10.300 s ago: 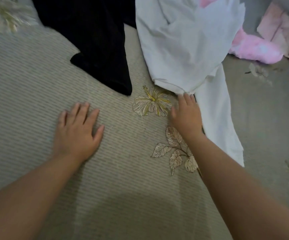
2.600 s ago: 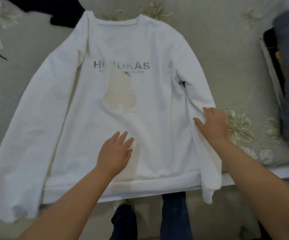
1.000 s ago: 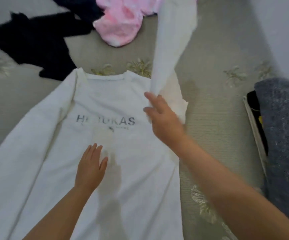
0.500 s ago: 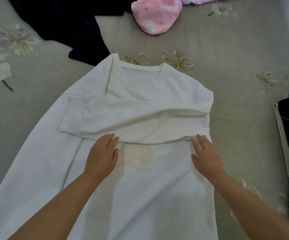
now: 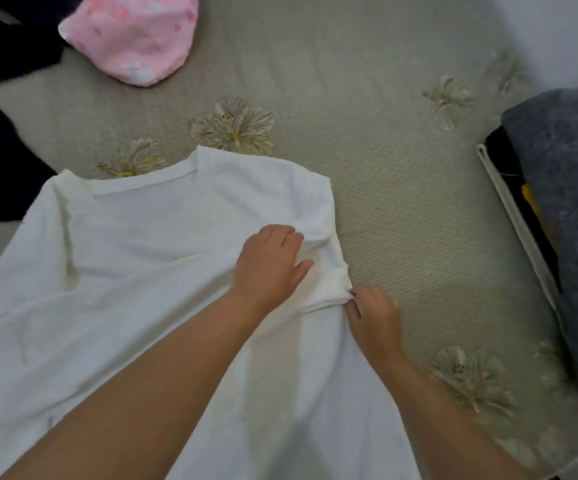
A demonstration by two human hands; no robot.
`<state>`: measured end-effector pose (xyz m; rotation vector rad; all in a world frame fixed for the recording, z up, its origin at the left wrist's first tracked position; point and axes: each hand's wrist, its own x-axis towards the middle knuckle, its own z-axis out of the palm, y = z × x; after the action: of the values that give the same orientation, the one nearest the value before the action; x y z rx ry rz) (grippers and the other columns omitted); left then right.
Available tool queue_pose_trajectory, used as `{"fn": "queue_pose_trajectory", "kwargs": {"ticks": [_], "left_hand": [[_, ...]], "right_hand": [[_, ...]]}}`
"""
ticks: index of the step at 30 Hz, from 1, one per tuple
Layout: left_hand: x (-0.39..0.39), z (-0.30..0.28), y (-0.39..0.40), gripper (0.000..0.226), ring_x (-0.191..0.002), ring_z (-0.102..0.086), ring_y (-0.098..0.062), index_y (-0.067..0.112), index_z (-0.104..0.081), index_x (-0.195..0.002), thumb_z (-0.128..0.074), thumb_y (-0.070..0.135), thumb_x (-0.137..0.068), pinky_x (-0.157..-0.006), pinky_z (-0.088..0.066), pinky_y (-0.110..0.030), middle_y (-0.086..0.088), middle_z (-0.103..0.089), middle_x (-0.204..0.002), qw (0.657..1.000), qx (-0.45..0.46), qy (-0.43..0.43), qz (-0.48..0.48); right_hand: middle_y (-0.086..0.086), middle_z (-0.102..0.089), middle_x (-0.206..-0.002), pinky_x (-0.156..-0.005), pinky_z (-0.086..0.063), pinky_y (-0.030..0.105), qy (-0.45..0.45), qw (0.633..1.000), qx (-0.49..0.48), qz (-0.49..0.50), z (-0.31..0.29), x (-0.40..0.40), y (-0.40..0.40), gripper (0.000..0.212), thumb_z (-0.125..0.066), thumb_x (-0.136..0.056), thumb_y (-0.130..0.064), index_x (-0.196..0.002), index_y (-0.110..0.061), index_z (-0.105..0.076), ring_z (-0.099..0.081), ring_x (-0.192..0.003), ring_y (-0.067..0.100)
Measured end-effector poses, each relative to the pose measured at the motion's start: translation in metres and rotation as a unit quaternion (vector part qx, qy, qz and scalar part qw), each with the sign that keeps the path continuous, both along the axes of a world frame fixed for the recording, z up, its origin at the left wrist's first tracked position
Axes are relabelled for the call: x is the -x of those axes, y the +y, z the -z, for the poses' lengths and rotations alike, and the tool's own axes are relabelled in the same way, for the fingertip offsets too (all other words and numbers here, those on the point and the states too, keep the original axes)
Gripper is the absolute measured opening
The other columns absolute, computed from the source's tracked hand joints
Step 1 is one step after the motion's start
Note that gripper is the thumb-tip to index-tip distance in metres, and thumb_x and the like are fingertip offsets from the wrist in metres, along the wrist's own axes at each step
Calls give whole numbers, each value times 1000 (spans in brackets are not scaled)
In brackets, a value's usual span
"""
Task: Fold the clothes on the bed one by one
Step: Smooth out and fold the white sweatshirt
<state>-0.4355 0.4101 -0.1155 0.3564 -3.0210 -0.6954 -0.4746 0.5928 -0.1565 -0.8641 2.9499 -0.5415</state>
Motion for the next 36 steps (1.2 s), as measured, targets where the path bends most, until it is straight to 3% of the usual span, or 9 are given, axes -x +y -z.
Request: {"fn": "queue_pose_trajectory", "kwargs": {"ticks": [4,8,16,22,24,27,31,33,36], "left_hand": [[71,24,23,53,-111,-45,-28,8,-48,-115,-52,50,-84,-86,-36,-36,-10,-50,-120,992,62,-105,13],[106,39,23,34,-96,-51,-27,8,-48,-110,-43,37,-93,-71,-37,-35,-11,-54,-109,989,99,-112,-20],[159,30,-28,19,-86,-44,-21,7,-49,-96,-34,19,-98,-63,-25,-26,-11,-47,-91,974,-107,-5,-200],[190,48,-9,22,-85,-38,-15,18,-39,-78,-32,18,-99,-60,-22,-22,5,-38,-71,968,-183,-79,-151],[199,53,-1,11,-87,-40,-14,13,-45,-98,-36,19,-98,-67,-28,-25,5,-44,-79,956,-226,-74,-170],[206,58,5,34,-88,-45,-13,15,-45,-125,-46,30,-94,-74,-33,-19,1,-48,-95,945,-270,-134,-128],[206,61,2,39,-63,-45,-7,20,-45,-131,-49,17,-93,-60,-38,-6,0,-46,-65,954,-277,-102,-62],[203,65,0,42,-89,-58,-18,19,-41,-135,-46,13,-94,-76,-35,-8,-12,-62,-93,974,-216,-51,-54],[199,70,6,46,-119,-47,-26,15,-33,-139,-44,16,-95,-92,-29,-20,-15,-51,-130,988,-146,-33,-30]], "right_hand": [[10,-63,-61,-60,-41,28,-44,995,70,50,15,3,7,11,-68,-59,5,-69,0,-66,-62,-54,24],[9,-64,-66,-63,-33,26,-36,989,118,81,26,3,8,21,-48,-73,-11,-69,-2,-66,-58,-65,21],[3,-62,-65,-76,-26,28,5,967,148,208,33,1,22,22,-42,-72,-13,-65,-6,-62,-43,-72,9],[3,-62,-63,-72,-24,30,10,952,115,284,40,3,18,28,-38,-75,-16,-71,-6,-64,-40,-70,12],[4,-63,-66,-73,-26,31,16,947,94,306,42,3,18,29,-39,-75,-18,-73,-7,-66,-40,-71,14],[12,-65,-80,-79,-38,41,9,936,62,345,42,7,16,29,-40,-72,-20,-69,-6,-65,-48,-80,23],[16,-65,-87,-78,-42,51,-6,933,48,355,41,7,14,26,-39,-71,-19,-60,-4,-57,-58,-83,32],[17,-65,-89,-81,-41,49,-3,941,36,336,44,2,16,26,-39,-70,-17,-58,-3,-56,-59,-87,32],[17,-66,-91,-82,-37,42,-14,948,38,315,43,-1,19,28,-38,-71,-17,-56,-3,-56,-53,-93,29]]}}
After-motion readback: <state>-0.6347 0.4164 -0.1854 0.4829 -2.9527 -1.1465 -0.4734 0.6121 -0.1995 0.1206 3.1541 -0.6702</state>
